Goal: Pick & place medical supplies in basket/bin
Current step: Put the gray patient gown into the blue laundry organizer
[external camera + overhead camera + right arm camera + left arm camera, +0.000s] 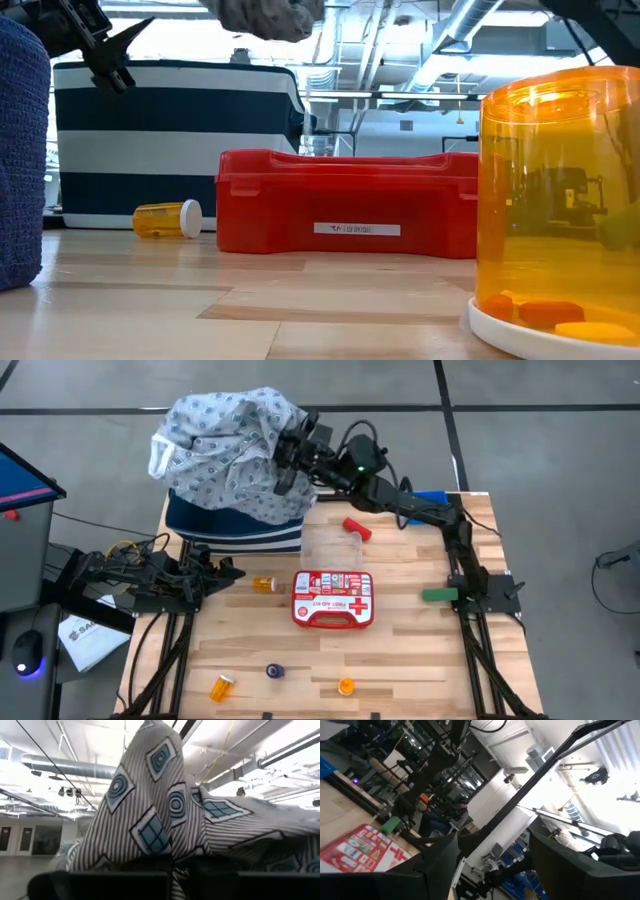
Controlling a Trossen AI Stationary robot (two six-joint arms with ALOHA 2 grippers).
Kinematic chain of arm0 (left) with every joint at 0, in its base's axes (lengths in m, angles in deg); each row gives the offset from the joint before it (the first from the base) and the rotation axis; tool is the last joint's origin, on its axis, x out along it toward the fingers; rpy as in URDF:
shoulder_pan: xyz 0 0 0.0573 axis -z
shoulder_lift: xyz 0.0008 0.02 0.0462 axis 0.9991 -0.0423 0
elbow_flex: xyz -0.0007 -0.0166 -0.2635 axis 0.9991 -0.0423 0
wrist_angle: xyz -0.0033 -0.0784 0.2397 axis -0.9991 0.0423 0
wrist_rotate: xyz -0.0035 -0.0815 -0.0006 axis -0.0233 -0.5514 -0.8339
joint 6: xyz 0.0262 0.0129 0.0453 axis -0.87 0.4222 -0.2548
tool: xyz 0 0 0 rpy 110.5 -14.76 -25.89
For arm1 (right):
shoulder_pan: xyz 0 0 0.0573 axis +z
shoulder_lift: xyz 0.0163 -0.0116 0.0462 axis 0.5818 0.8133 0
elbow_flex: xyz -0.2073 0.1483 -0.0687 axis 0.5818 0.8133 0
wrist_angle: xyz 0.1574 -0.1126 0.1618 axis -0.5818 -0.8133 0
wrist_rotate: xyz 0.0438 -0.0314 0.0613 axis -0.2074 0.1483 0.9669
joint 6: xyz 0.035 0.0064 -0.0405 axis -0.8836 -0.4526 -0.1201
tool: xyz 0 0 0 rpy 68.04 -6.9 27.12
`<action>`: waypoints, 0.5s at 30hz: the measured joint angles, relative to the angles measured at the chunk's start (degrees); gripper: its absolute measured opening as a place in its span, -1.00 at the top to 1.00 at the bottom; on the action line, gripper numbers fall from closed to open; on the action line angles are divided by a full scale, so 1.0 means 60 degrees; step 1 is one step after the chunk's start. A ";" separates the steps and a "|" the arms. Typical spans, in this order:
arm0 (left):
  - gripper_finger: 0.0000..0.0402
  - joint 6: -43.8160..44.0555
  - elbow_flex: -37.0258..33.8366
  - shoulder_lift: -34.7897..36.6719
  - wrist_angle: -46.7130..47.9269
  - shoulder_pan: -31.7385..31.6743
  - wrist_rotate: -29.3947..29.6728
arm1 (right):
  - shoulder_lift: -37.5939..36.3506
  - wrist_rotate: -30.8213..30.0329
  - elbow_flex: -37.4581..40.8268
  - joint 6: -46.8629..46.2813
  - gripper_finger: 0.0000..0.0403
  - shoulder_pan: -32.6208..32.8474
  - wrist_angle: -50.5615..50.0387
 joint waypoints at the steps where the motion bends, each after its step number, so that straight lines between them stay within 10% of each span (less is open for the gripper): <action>1: -0.19 -0.0007 -0.0004 -0.0010 0.0004 0.0000 -0.0004 | 0.0067 0.0010 0.0000 -0.0062 0.94 -0.0038 -0.0002; 15: -0.19 -0.0015 0.0000 -0.0445 -0.0649 0.0000 0.0010 | 0.1267 -0.0756 -0.0007 0.0682 0.94 -0.0436 -0.0514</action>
